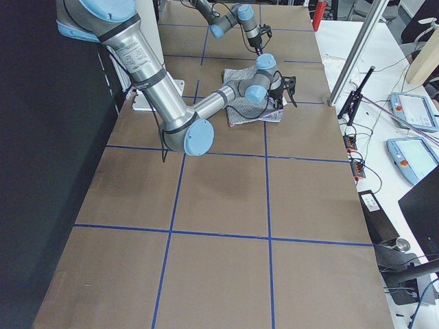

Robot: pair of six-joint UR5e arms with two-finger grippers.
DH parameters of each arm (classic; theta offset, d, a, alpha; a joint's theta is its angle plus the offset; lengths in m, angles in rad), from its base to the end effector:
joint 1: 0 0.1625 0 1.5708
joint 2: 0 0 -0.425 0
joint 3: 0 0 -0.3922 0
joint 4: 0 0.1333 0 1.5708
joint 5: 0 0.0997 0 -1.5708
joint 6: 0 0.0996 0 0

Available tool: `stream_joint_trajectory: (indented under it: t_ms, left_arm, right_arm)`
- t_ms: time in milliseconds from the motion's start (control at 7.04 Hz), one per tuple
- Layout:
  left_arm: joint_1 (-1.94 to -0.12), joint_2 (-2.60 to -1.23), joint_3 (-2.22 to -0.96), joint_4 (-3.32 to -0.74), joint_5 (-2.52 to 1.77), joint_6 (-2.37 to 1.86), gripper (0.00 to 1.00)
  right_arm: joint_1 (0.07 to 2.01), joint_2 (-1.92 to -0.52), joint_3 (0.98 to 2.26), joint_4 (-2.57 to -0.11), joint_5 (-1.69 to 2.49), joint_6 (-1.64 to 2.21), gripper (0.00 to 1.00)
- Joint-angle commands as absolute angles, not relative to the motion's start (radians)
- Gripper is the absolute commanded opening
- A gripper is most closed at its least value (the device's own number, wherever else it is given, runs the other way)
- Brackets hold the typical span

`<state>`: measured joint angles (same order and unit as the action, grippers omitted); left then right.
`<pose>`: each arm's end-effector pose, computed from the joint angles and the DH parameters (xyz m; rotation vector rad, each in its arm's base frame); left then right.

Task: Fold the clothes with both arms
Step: 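Lower the folded hem near the collar and open both grippers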

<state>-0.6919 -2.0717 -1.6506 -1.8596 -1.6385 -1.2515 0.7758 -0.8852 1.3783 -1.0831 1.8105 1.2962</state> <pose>0.4369 -0.5264 0.3081 0.3672 0.7947 -0.3192 -0.4589 -0.6038 0.2768 0.3003 -0.9593 0.3411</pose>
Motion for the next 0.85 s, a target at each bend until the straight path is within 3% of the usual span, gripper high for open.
stream_joint_trajectory:
  t_ms: [0, 284, 710]
  left_arm:
    - [-0.692, -2.072, -1.655, -1.861, -1.638, -1.249, 1.0]
    - [-0.693, -2.077, -1.667, -1.861, -1.641, -1.246, 1.0]
    - [-0.692, -2.077, -1.722, -1.855, -1.643, -1.247, 1.0]
  right_arm:
    - [0.776, -0.888, 1.379, -1.083, 1.825, 1.295, 1.0]
    - [0.781, -0.944, 1.435, -1.046, 1.918, 1.301, 1.0]
    - [0.711, -1.231, 1.727, -1.063, 1.965, 1.363, 1.0]
